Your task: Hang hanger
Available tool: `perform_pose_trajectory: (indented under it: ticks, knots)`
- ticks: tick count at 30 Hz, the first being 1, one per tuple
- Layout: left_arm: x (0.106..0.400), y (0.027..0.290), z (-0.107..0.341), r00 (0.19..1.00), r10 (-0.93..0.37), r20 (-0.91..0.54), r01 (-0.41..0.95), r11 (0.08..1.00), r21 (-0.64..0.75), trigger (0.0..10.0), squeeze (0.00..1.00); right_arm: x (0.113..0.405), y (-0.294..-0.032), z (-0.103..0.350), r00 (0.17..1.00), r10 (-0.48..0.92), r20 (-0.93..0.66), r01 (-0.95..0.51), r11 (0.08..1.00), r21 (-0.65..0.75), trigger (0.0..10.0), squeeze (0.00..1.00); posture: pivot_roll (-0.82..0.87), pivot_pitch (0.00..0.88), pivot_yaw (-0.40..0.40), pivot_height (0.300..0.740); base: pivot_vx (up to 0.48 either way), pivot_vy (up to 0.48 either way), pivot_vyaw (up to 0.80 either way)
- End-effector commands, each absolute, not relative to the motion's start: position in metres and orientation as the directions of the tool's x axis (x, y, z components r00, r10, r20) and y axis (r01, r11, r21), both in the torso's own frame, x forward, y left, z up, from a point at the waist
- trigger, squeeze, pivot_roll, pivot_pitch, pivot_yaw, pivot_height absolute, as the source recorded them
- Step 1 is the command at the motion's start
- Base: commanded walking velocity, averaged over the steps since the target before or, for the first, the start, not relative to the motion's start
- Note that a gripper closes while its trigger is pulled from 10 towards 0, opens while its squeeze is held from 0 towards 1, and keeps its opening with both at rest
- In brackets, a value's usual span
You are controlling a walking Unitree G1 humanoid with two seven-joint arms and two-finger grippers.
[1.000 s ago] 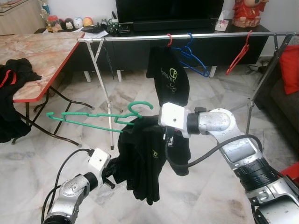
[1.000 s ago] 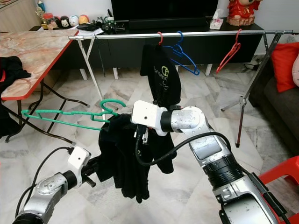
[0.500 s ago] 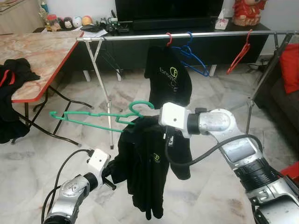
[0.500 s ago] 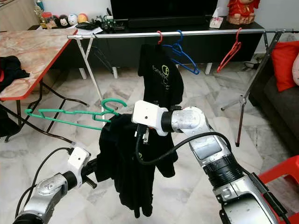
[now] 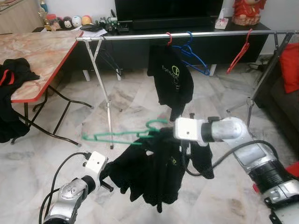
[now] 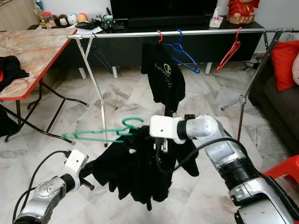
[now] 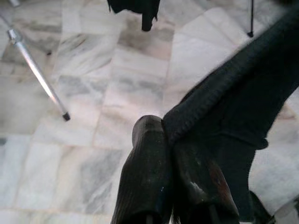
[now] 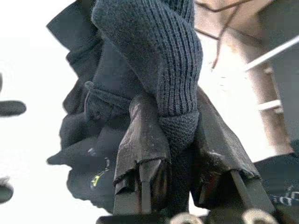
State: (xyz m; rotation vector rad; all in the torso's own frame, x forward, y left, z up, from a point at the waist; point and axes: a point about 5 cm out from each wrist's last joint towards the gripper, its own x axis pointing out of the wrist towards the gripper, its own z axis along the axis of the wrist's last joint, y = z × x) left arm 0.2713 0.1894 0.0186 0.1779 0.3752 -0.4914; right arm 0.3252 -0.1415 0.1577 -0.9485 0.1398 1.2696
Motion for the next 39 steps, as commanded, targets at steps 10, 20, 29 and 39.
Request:
perform_pose_trajectory:
  ticks: [10,20,29,39]
  knots:
    - [0.267,0.204,0.013,0.826,-0.357,-0.436,0.446,0.887,0.119,10.0,0.00,0.329,-0.167,0.139,0.382,0.605,-0.699,-0.805,-0.153,-0.573,0.0,0.00,-0.11,0.036,0.066,0.740,0.000,0.000,0.00]
    - [0.263,0.211,0.010,0.829,-0.328,-0.453,0.424,0.896,0.129,10.0,0.00,0.335,-0.184,0.134,0.443,0.519,-0.731,-0.788,-0.162,-0.593,0.0,0.00,-0.10,0.040,0.067,0.740,0.000,0.000,0.00]
    - [0.261,0.218,0.010,0.829,-0.313,-0.463,0.417,0.898,0.140,10.0,0.00,0.342,-0.204,0.135,0.521,0.436,-0.734,-0.770,-0.130,-0.624,0.0,0.00,-0.10,0.043,0.069,0.740,0.000,0.000,0.00]
    - [0.261,0.222,0.012,0.829,-0.308,-0.468,0.416,0.898,0.145,10.0,0.00,0.345,-0.215,0.131,0.569,0.324,-0.756,-0.748,-0.177,-0.639,0.0,0.00,-0.10,0.044,0.071,0.740,0.000,0.000,0.00]
